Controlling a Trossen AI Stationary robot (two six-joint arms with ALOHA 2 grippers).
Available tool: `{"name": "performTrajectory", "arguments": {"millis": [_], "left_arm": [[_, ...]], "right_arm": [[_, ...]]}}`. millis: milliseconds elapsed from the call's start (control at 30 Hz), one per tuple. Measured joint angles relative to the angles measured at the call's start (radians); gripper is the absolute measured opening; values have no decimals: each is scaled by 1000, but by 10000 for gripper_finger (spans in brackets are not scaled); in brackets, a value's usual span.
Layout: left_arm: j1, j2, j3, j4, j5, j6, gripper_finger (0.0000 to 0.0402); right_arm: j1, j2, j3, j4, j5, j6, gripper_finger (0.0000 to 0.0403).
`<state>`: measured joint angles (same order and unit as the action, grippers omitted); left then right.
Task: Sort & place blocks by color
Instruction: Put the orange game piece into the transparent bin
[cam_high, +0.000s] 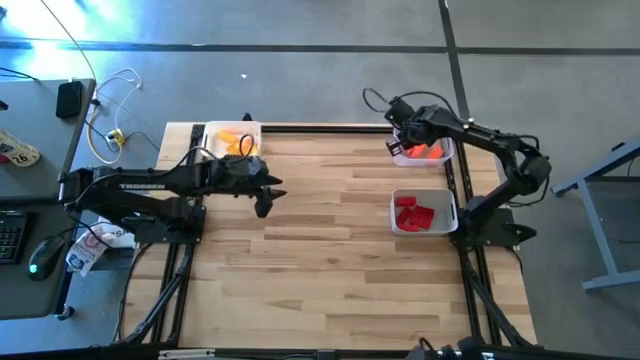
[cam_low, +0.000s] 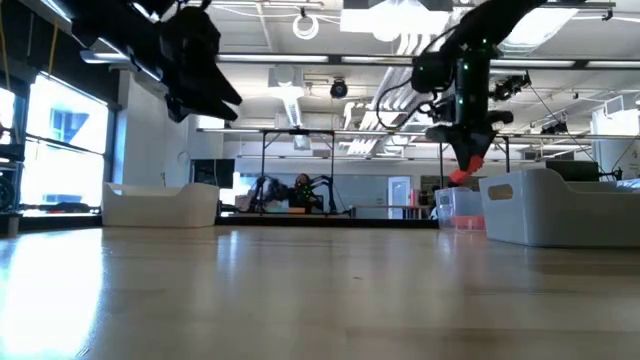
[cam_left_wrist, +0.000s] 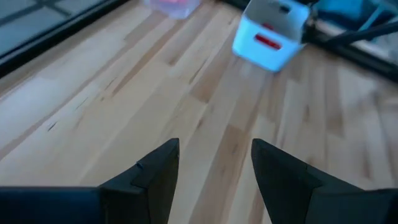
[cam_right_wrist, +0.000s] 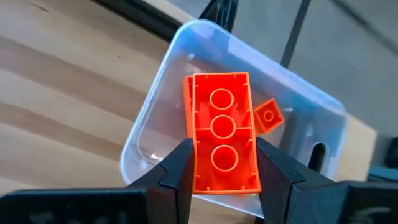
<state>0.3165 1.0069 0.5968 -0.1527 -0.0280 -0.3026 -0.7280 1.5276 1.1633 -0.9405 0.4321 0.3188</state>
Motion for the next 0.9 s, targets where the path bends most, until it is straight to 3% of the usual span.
{"name": "performTrajectory", "arguments": {"millis": [233,367,667,900], "left_arm": [[-39,-128,-74,54,-37,-11,188],[-59,-205,-112,57,-66,-20,188],[-85,-362,-202,111,-89,-41,188],[-85,-459,-264,130,-113,-59,188]], "right_arm": [[-92,81,0,63,-114,-57,111],[-110,118,0,91,-130,-58,112],[-112,136,0,103,-129,-73,213],[-109,135,0,40,-183,-96,225]]}}
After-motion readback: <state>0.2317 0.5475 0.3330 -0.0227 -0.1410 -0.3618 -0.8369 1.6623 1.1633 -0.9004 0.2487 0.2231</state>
